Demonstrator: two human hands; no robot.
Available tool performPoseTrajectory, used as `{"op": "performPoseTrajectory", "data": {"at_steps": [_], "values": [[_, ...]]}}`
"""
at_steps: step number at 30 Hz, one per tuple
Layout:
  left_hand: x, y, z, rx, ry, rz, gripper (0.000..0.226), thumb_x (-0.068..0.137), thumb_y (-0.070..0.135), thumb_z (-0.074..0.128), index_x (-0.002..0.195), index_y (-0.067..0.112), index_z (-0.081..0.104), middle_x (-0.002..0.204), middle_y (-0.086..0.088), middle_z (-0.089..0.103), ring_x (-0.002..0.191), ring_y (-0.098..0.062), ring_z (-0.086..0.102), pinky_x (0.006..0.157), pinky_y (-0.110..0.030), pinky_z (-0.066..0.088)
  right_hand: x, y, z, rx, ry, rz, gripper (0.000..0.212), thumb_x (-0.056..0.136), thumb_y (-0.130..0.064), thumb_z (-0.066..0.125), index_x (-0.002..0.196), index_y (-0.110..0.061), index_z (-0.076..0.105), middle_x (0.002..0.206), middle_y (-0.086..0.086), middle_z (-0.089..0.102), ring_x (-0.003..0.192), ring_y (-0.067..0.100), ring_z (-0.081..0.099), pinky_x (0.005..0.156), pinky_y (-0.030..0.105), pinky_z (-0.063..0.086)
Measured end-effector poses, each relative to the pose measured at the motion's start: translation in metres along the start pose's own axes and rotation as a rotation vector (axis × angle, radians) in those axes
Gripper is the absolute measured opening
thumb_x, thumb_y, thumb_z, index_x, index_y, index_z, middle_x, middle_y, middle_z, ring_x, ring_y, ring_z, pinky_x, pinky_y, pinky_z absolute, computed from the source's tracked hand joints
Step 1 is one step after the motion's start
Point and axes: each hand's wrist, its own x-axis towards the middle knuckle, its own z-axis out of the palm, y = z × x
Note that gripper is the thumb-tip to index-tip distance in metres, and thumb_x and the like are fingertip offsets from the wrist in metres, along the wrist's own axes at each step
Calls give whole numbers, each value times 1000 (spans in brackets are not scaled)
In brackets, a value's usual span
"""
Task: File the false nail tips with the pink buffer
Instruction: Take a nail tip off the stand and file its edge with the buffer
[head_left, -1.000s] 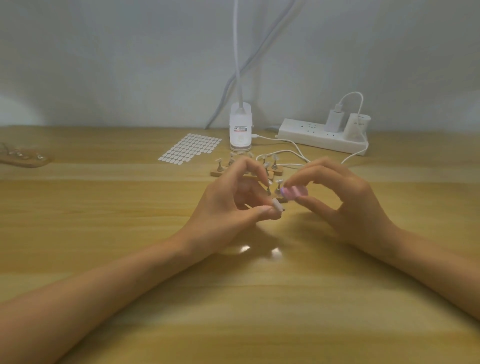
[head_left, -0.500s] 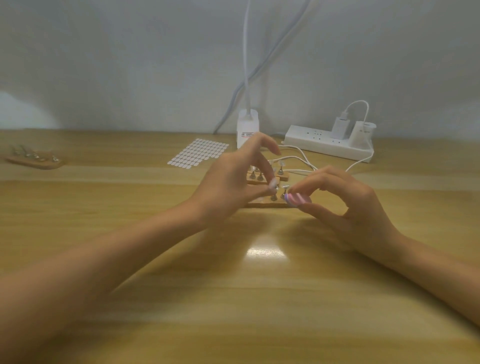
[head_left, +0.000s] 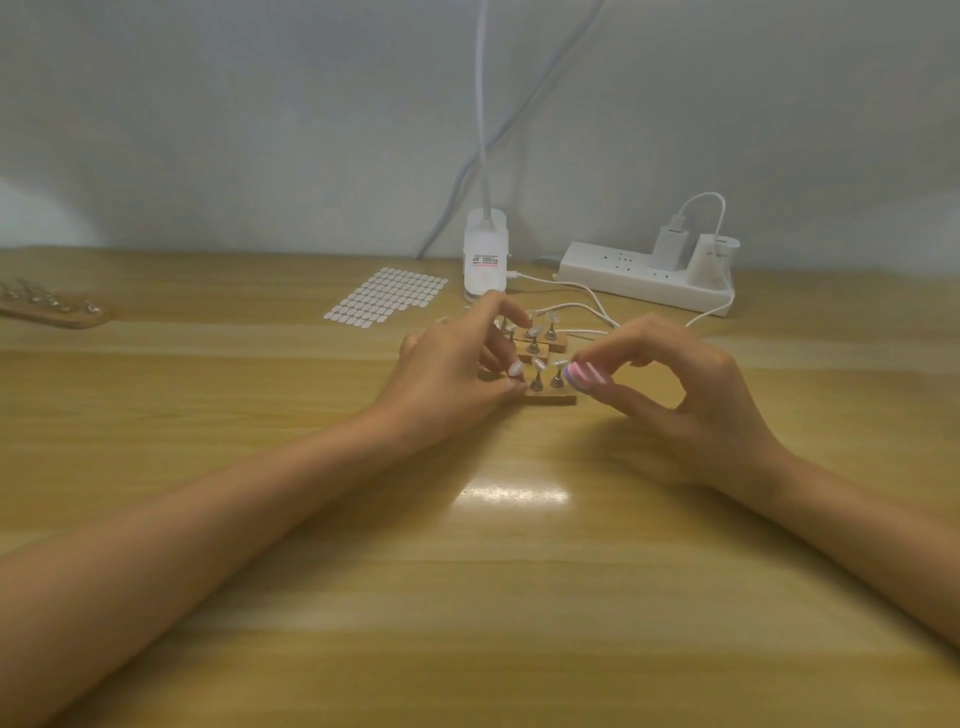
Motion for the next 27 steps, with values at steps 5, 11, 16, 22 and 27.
{"op": "performPoseTrajectory", "data": {"at_steps": [5, 11, 16, 22, 27], "values": [[1, 5, -1, 23, -39, 7, 47, 82, 11, 79, 117, 27, 53, 81, 13, 68, 88, -11, 71, 98, -54, 47, 1, -4, -1, 19, 12, 58, 12, 92, -14, 75, 101, -7, 72, 97, 2, 71, 87, 16, 67, 79, 25, 48], [3, 13, 1, 118, -62, 64, 49, 81, 20, 80, 122, 27, 54, 89, 15, 72, 90, -9, 68, 100, -47, 46, 1, 0, -1, 48, 22, 113, 13, 93, -22, 75, 102, -13, 72, 100, 0, 71, 89, 14, 68, 80, 24, 48], [3, 13, 5, 162, 1, 88, 46, 83, 21, 78, 122, 27, 54, 88, 13, 72, 90, -9, 67, 103, -46, 42, 1, 2, 0, 85, 29, 142, 14, 93, -25, 75, 103, -15, 72, 101, -2, 72, 91, 17, 68, 80, 27, 51], [1, 17, 8, 225, 30, 151, 50, 83, 17, 74, 126, 28, 52, 83, 16, 70, 96, -6, 64, 91, -34, 33, 1, -2, 0, 97, 39, 159, 16, 92, -28, 74, 103, -16, 73, 101, -4, 72, 91, 17, 68, 79, 33, 52], [-4, 22, 16, 374, 81, 288, 55, 86, 8, 69, 134, 27, 49, 81, 17, 61, 103, -13, 61, 94, -36, 29, 2, -3, 0, 137, 53, 183, 15, 91, -26, 74, 104, -20, 71, 102, -2, 71, 92, 17, 68, 81, 36, 54]]}}
